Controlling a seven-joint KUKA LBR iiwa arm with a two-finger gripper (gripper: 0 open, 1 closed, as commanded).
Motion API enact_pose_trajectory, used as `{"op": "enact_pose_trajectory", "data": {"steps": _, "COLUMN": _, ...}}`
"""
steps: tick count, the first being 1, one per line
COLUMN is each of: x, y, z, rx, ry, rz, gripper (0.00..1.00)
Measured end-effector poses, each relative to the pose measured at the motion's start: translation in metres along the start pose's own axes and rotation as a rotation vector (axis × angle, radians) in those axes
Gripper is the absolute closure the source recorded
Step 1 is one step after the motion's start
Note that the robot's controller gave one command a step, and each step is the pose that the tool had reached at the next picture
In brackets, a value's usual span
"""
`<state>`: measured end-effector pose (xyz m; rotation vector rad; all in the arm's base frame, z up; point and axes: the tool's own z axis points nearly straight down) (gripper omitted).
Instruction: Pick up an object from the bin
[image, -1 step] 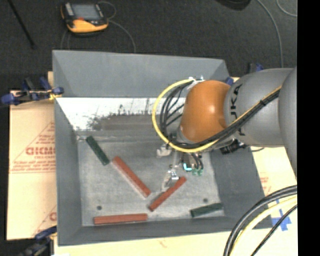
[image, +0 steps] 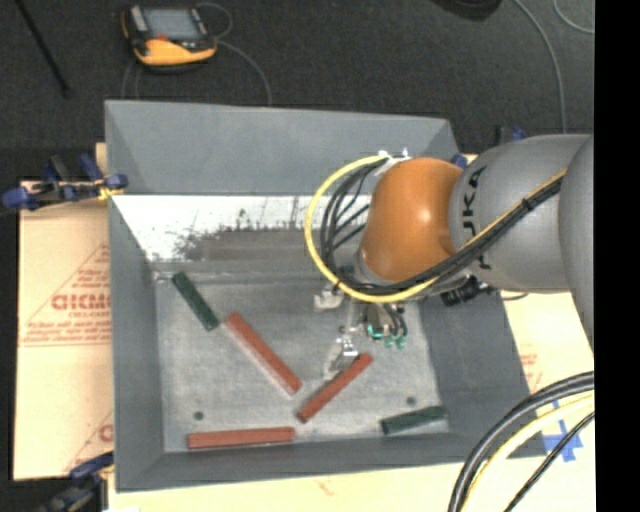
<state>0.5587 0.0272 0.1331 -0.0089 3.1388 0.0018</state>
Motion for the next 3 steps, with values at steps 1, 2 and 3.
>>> {"op": "enact_pose_trajectory", "data": {"steps": 1, "x": 0.061, "y": -0.036, "z": 0.055, "rx": -0.002, "ry": 0.010, "rz": -0.103, "gripper": 1.00}}
{"op": "enact_pose_trajectory", "data": {"steps": 2, "x": 0.061, "y": -0.036, "z": 0.055, "rx": -0.002, "ry": 0.010, "rz": -0.102, "gripper": 1.00}}
{"op": "enact_pose_trajectory", "data": {"steps": 3, "x": 0.040, "y": -0.062, "z": -0.115, "rx": 0.001, "ry": 0.003, "rz": -0.350, "gripper": 1.00}}
